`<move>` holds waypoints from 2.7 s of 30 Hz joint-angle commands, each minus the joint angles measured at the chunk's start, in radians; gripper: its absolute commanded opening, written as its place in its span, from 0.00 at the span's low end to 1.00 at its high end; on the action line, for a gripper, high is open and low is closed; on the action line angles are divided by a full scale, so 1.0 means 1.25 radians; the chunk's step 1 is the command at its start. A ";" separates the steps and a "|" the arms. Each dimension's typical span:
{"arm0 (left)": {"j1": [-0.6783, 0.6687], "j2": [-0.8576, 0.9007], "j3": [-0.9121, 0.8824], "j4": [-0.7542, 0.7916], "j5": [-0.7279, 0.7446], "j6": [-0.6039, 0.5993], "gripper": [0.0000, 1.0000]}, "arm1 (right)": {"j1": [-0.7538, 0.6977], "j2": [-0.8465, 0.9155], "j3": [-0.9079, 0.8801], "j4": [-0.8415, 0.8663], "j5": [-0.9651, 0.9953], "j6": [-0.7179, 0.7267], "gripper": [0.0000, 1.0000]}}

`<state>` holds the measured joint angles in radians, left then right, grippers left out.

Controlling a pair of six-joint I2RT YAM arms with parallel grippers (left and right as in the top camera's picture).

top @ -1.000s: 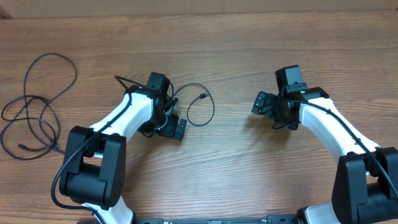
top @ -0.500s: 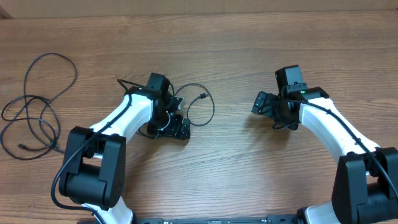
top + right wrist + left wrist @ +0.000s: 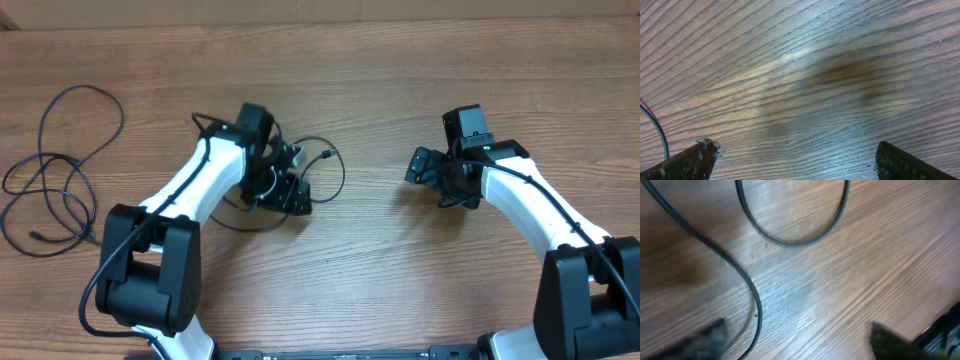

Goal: Untangle cables

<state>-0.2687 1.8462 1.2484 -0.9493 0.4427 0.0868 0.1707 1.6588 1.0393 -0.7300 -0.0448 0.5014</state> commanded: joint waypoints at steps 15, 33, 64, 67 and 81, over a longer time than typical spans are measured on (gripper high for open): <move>-0.019 -0.005 0.034 0.127 0.137 -0.090 0.04 | 0.001 0.003 -0.005 0.002 0.008 0.006 1.00; -0.200 0.000 0.034 0.144 -0.404 -0.719 0.22 | 0.001 0.003 -0.005 0.002 0.008 0.006 1.00; -0.247 0.063 0.034 0.179 -0.463 -1.142 0.44 | 0.001 0.003 -0.005 0.002 0.008 0.006 1.00; -0.247 0.100 0.034 0.190 -0.415 -1.144 0.38 | 0.001 0.003 -0.005 0.002 0.008 0.006 1.00; -0.246 0.164 0.035 0.095 -0.339 -1.056 0.04 | 0.001 0.003 -0.005 0.002 0.008 0.006 1.00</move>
<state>-0.5697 1.9991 1.3064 -0.7959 -0.0208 -1.3045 0.1711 1.6588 1.0393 -0.7300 -0.0444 0.5018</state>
